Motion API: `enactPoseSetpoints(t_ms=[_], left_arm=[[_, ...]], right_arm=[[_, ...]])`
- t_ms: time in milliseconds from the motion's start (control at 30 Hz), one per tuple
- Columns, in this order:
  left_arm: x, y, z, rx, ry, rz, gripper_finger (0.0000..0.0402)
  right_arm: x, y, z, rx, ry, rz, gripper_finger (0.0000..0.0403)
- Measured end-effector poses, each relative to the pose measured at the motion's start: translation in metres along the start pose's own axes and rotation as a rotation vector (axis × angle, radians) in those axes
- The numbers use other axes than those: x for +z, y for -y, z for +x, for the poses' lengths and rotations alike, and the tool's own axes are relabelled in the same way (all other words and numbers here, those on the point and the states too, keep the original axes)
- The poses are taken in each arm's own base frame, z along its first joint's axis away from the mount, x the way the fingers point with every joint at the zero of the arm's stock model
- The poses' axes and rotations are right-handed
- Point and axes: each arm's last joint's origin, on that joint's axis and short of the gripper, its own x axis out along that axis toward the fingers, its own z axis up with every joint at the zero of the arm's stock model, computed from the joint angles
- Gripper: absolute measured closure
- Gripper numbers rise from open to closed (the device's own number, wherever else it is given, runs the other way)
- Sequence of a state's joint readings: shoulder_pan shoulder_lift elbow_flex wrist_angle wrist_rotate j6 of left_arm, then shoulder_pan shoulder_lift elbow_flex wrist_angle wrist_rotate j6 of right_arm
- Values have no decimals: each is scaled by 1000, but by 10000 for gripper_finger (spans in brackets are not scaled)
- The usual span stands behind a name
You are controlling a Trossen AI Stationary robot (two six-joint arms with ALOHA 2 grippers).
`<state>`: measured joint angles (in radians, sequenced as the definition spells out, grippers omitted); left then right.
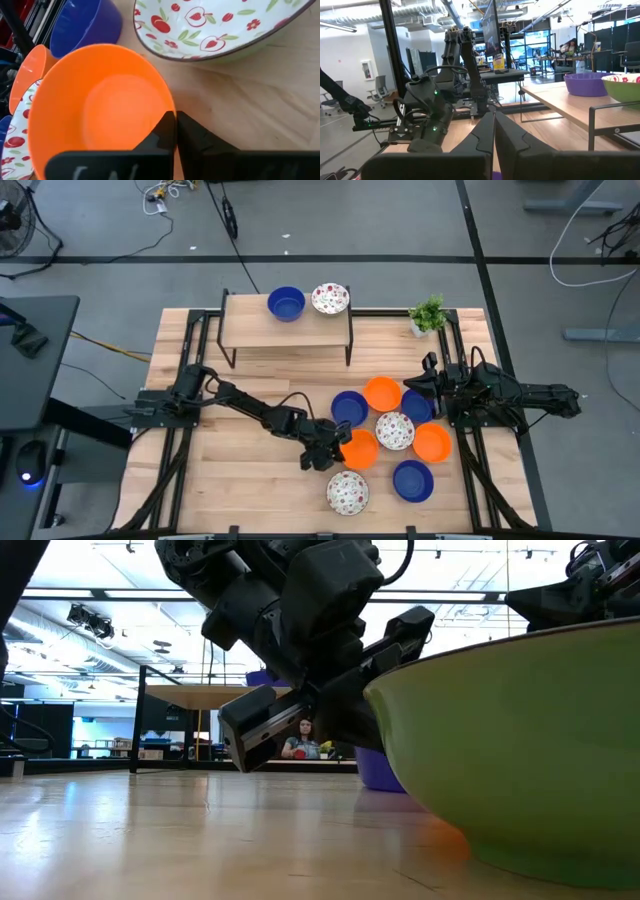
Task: Pick & Place Mini bowls
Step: Put the bottom left orange bowl on the shelf
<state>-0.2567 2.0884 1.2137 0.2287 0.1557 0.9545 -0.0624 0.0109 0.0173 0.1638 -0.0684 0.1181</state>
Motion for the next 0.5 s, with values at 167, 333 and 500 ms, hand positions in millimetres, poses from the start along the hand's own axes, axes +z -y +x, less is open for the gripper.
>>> enactPoseSetpoints(t_ms=[167, 333, 500], left_arm=[[10, 4, -1, 35, -31, 18, 390], [31, -5, -19, 122, -69, 36, 394], [54, -17, -55, 261, -219, -5, 395]], right_arm=[[0, 0, 0, 0, 0, 0, 385], [0, 0, 0, 0, -1, 0, 385], [0, 0, 0, 0, -1, 0, 385]])
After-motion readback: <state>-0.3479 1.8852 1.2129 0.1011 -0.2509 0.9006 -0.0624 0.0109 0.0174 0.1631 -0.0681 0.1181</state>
